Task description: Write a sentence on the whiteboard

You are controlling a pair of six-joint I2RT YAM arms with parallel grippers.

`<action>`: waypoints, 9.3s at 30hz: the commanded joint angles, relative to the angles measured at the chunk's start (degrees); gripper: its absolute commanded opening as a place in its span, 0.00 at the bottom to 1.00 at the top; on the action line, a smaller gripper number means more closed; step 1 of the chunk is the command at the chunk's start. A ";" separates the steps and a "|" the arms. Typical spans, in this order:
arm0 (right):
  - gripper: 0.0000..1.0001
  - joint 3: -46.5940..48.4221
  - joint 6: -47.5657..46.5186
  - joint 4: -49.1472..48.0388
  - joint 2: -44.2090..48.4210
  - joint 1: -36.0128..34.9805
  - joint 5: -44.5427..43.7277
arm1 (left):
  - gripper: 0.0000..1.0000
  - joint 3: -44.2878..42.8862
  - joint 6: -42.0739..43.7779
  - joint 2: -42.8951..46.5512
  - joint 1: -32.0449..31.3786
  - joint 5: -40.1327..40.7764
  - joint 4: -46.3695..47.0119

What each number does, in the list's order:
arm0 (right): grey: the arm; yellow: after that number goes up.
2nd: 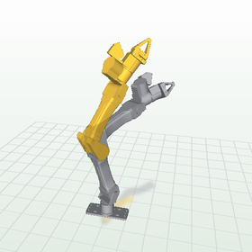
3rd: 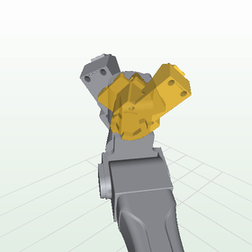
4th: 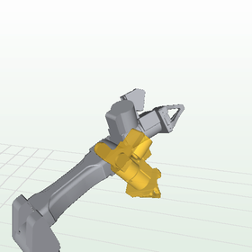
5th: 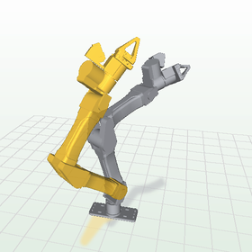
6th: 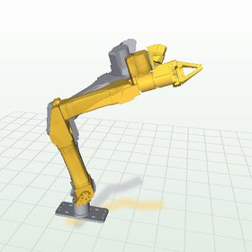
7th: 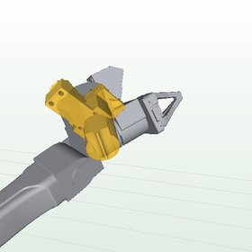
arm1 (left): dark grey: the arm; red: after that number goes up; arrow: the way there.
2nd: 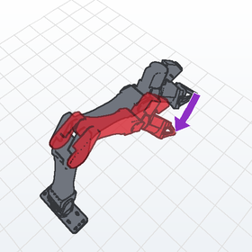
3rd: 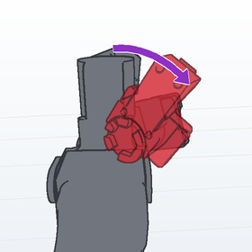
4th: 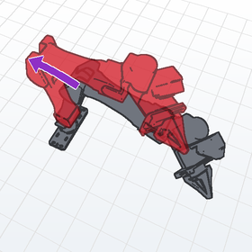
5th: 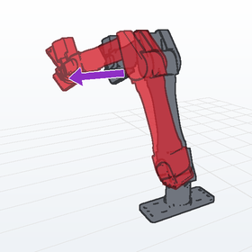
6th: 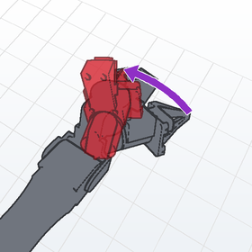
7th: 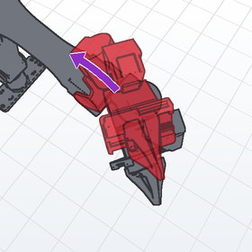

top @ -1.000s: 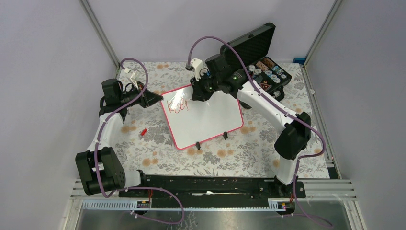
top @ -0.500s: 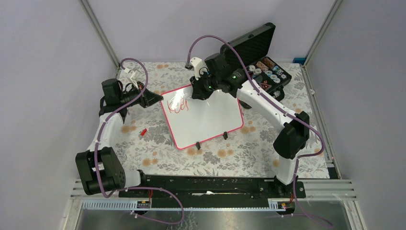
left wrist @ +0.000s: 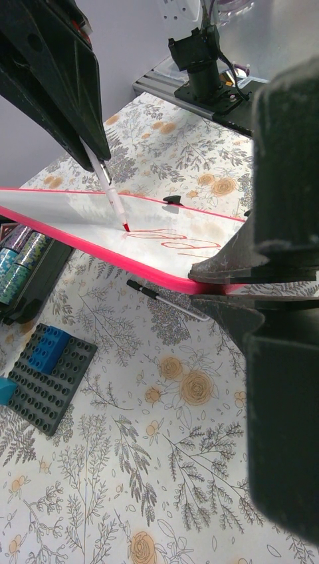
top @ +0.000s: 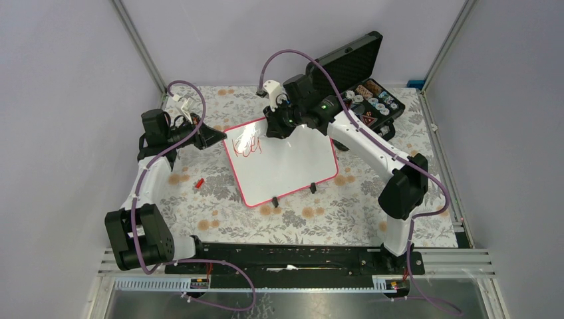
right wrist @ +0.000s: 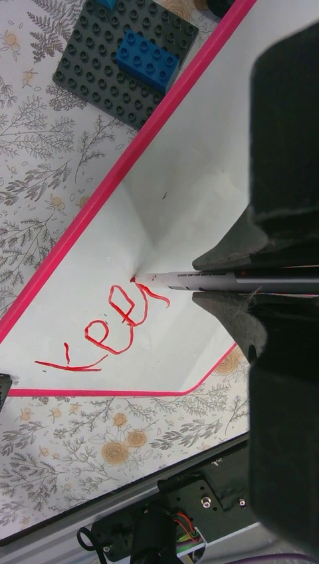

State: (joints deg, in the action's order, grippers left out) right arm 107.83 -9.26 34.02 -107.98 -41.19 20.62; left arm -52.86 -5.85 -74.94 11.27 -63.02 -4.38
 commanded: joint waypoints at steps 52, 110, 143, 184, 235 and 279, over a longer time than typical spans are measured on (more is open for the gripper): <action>0.00 -3.60 0.59 -1.44 2.26 0.16 1.69 | 0.00 0.43 2.25 1.21 -0.90 -0.18 1.31; 0.00 -6.87 -0.83 -0.16 11.91 5.33 5.20 | 0.47 -1.21 8.27 1.45 -0.96 -3.23 -8.44; 0.00 -9.55 -1.55 -4.65 8.82 3.76 5.12 | 0.07 -1.19 8.48 -0.25 -1.21 -1.95 -8.12; 0.00 -8.33 -0.94 -3.16 9.07 4.11 6.41 | 0.00 -0.85 9.49 0.49 -1.42 -1.12 -8.05; 0.00 -8.18 -2.39 -3.56 6.89 4.02 0.74 | 0.00 -0.69 10.02 0.75 -1.69 -0.97 -8.07; 0.00 -8.27 -2.53 -2.54 5.68 2.54 2.32 | 0.00 -0.82 10.50 0.58 -1.67 -1.24 -8.05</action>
State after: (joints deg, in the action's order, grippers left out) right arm 100.82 -10.74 32.27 -103.28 -38.15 22.68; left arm -52.90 1.06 -75.07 10.28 -65.14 -14.22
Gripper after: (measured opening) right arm 0.189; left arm 0.141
